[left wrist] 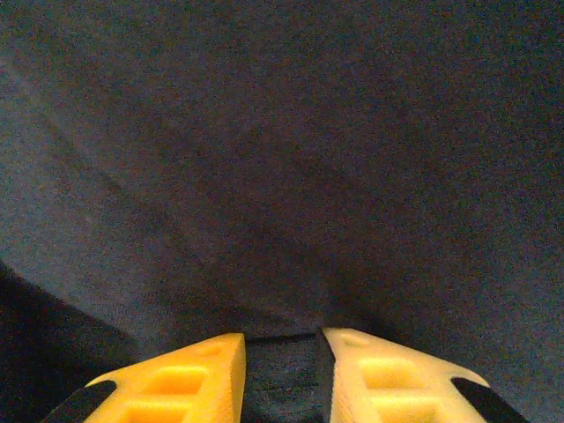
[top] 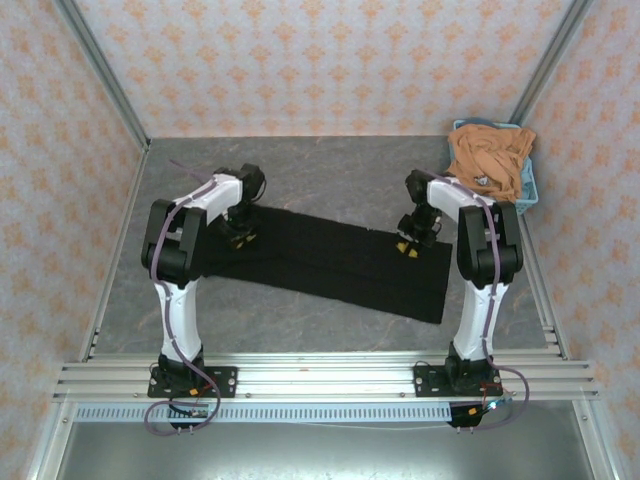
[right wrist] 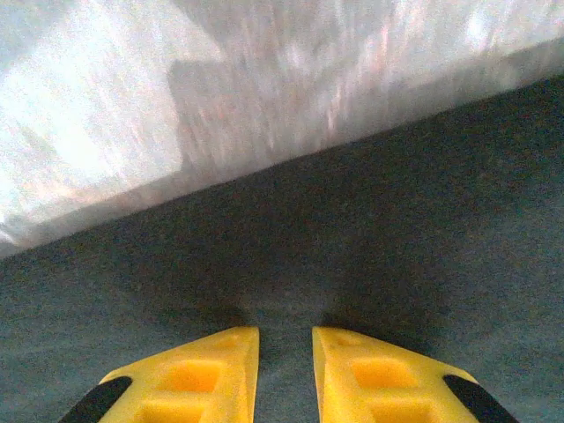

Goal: Fold and stack the t-shirts

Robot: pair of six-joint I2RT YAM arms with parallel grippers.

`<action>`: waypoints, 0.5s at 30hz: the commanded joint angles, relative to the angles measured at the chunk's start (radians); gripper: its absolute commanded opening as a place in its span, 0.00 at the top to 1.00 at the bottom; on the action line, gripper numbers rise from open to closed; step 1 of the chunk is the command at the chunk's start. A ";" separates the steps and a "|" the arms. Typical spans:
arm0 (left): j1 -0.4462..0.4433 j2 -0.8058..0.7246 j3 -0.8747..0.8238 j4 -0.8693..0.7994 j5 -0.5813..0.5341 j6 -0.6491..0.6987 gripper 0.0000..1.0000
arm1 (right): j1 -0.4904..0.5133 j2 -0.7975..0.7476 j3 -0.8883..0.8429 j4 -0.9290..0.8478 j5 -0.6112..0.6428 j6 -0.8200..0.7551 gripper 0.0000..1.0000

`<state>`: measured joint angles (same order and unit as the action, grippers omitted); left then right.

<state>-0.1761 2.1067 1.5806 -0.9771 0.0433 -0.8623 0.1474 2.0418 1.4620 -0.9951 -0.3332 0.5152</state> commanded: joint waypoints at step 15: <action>0.204 -0.276 -0.209 0.085 0.049 -0.033 0.41 | 0.035 -0.094 -0.011 0.047 0.107 -0.033 0.73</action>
<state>-0.0101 1.7924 1.3972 -0.9413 0.0311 -0.8463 0.1604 1.9686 1.4658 -0.9565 -0.2356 0.5068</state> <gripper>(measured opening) 0.590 0.266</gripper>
